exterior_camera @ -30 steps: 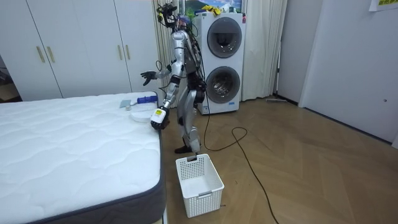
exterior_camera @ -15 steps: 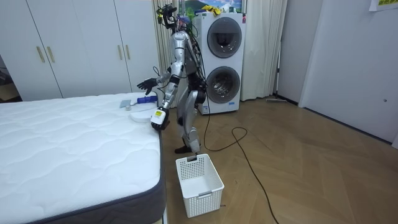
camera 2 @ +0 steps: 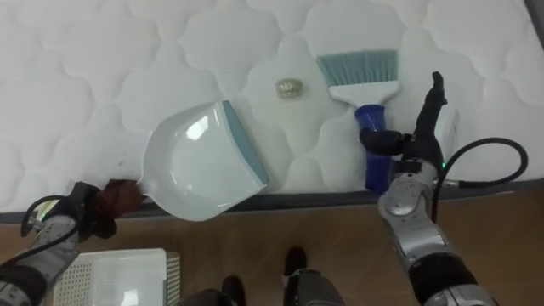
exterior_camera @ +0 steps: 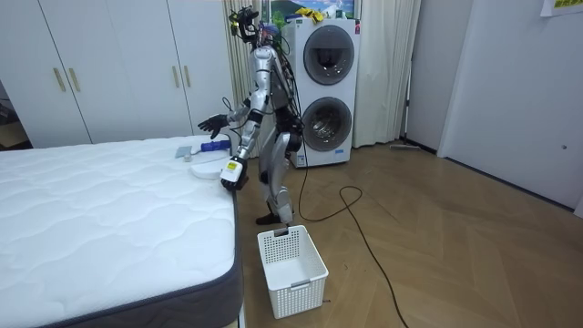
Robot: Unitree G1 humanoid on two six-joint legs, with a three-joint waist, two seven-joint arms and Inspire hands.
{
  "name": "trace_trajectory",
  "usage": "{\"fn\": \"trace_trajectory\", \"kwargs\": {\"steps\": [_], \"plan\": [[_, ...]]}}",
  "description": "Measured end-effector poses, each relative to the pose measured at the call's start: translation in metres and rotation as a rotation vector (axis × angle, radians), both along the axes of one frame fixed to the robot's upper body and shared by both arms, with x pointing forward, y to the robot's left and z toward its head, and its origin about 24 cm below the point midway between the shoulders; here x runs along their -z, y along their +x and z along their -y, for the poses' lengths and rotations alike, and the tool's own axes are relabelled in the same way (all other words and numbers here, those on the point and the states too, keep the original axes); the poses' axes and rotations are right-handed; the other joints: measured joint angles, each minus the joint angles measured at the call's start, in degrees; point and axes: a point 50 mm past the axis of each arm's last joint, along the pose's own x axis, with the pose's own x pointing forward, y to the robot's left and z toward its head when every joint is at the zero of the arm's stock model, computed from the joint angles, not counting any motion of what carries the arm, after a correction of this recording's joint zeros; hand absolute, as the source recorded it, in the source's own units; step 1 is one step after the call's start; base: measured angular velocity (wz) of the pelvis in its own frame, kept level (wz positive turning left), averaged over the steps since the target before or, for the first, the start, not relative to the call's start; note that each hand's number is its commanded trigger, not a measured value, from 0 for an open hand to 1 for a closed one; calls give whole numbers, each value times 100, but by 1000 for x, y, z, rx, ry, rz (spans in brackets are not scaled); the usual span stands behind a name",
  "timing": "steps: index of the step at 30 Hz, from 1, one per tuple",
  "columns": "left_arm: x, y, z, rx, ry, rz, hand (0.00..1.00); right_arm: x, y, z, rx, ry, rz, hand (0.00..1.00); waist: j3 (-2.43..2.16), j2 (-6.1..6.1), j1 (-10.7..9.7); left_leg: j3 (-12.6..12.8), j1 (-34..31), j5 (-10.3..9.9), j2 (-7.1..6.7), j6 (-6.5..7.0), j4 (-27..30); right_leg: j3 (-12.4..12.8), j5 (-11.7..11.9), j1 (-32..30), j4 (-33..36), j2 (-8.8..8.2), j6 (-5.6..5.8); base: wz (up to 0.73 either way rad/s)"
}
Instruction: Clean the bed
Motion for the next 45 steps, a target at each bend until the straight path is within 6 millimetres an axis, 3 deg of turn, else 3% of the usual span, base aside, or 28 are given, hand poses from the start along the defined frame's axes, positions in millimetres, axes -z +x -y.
{"fn": "trace_trajectory", "kwargs": {"steps": [6,13,17,23,33,38,45], "plan": [[0,0,-1,-7,4,-7,100,3,-1,2,5,-2,-16,0,0,15,0,0,11,0,1,-1,2,4,-6,10,17,-1,-9,0],[0,1,0,7,20,-19,100,22,-9,13,68,57,-114,0,3,19,27,-7,10,0,12,-1,26,-15,-4,32,-21,-2,-13,0],[-5,7,1,12,23,-2,100,32,-14,24,114,86,-172,0,14,46,149,-17,-31,1,31,-3,34,-48,18,21,-59,8,-32,0],[-9,10,-1,11,29,9,100,32,-7,30,120,109,-223,0,14,77,248,-44,-103,2,3,-2,44,-87,1,-53,35,-31,-36,3],[-10,13,1,24,18,4,100,41,-14,41,126,109,-313,0,30,127,310,-224,-164,0,-84,1,124,-176,-99,-61,120,-119,-7,9],[-10,15,3,47,16,2,100,40,-11,41,119,104,-319,0,85,228,335,-231,-213,-13,-58,8,180,-229,-94,-61,123,-119,-13,2],[-13,19,7,75,15,1,100,35,-5,40,107,101,-329,0,82,254,452,-171,-310,-51,-1,0,250,-191,-79,-181,134,-72,-39,-6]]}}
